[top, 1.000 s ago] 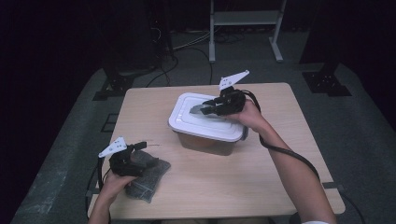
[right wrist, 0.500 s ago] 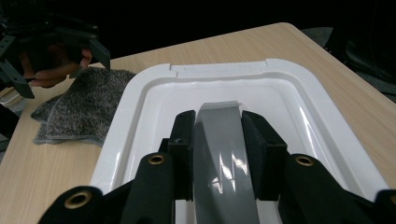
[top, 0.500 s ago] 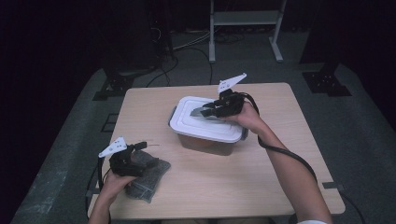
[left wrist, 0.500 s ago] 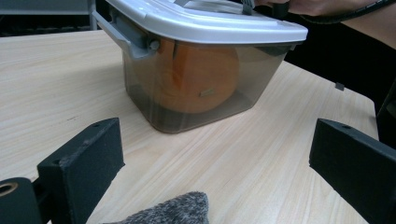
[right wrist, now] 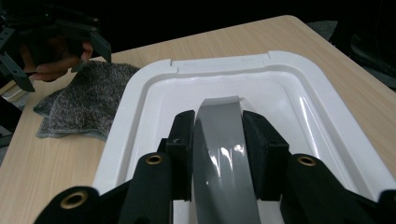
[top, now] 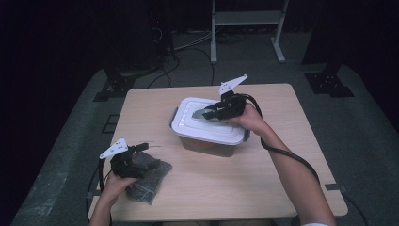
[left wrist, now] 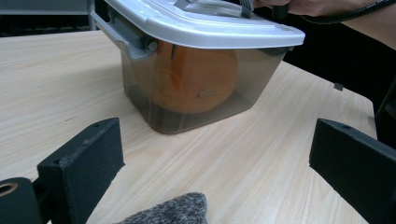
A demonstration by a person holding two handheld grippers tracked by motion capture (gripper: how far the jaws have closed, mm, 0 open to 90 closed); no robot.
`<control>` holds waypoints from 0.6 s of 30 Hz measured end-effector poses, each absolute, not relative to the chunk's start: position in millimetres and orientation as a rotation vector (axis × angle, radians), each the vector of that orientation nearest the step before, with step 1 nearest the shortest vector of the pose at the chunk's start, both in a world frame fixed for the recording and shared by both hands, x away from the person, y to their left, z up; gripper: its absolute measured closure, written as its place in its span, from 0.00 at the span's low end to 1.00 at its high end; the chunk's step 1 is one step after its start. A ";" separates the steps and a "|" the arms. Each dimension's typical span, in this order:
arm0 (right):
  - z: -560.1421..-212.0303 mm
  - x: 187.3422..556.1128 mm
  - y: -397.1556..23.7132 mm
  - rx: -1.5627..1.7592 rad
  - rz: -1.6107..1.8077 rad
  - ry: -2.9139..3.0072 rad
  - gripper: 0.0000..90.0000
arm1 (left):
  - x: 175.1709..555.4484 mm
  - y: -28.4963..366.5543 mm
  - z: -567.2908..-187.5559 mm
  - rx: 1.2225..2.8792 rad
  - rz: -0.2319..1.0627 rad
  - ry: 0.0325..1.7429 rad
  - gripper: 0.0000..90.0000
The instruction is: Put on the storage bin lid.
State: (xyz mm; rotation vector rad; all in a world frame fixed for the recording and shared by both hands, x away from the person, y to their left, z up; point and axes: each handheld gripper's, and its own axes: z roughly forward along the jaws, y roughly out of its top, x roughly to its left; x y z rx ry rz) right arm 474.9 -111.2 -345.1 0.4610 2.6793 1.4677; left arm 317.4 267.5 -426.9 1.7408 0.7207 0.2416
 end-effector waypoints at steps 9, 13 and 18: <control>-346.8 473.0 -112.4 0.475 1.470 2.698 0.55 | 317.8 266.8 -426.8 1.736 0.243 0.722 0.03; -339.2 471.0 -116.9 0.481 1.497 2.680 0.52 | 317.9 267.6 -426.0 1.734 0.246 0.725 0.03; -329.0 465.1 -125.3 0.481 1.512 2.653 0.48 | 318.0 267.1 -426.3 1.734 0.246 0.726 0.03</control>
